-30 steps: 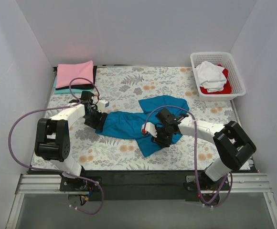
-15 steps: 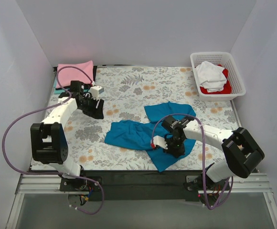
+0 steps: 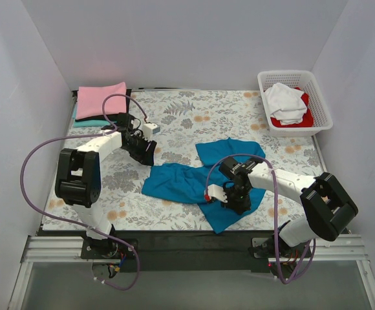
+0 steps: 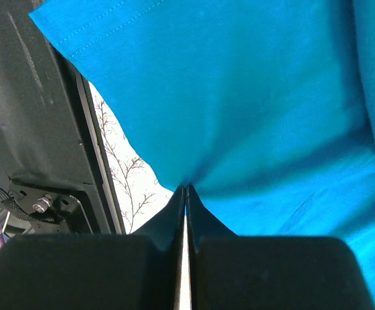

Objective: Fold and stack the t-shirts
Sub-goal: Flatten the tshirt out

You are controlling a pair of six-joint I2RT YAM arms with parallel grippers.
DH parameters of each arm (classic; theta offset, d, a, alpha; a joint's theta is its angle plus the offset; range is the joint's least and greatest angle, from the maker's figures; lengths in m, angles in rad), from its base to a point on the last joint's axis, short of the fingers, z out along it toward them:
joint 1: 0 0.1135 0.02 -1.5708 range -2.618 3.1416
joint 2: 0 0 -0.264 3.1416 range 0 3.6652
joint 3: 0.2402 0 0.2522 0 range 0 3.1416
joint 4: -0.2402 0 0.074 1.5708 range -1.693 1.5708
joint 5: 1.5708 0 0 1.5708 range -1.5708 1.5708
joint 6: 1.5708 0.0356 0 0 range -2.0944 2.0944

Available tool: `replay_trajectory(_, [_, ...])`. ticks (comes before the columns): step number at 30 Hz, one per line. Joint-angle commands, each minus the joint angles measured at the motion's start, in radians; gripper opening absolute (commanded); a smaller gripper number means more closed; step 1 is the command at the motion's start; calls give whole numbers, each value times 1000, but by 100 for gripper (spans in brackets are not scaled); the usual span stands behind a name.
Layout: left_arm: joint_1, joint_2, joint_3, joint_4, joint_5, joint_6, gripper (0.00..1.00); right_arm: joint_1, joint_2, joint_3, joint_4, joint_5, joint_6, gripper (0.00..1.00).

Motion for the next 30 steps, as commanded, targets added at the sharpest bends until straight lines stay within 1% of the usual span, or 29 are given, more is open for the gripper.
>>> replay_trajectory(1, [-7, 7, -19, 32, 18, 62, 46, 3, -6, 6, -42, -19, -9, 1])
replay_trajectory(9, [-26, 46, -52, 62, 26, 74, 45, 3, -9, -17, -46, -22, -9, 1])
replay_trajectory(11, [-30, 53, -56, 76, 27, 74, 43, 3, -7, -23, -49, -22, -11, 1])
replay_trajectory(13, [-36, 59, -58, 78, 32, 74, 38, 3, -7, -29, -51, -22, -11, 1])
replay_trajectory(15, [-38, 66, -56, 78, 37, 71, 24, 5, -7, -34, -52, -22, -14, 1])
replay_trajectory(16, [-38, 70, -53, 73, 37, 71, 20, 3, -7, -34, -54, -22, -15, 1])
replay_trajectory(17, [-38, 70, -52, 67, 38, 71, 13, 3, -7, -34, -54, -20, -17, 1])
replay_trajectory(21, [-32, 59, -24, 49, 60, 67, 1, 5, -7, -46, -59, -22, -23, 1])
replay_trajectory(25, [-18, 44, 19, 12, 80, 67, 0, 3, -4, -60, -62, -20, -28, 1])
replay_trajectory(30, [7, 20, 77, 4, 89, 54, 0, 3, 3, -68, -66, -30, -35, 1])
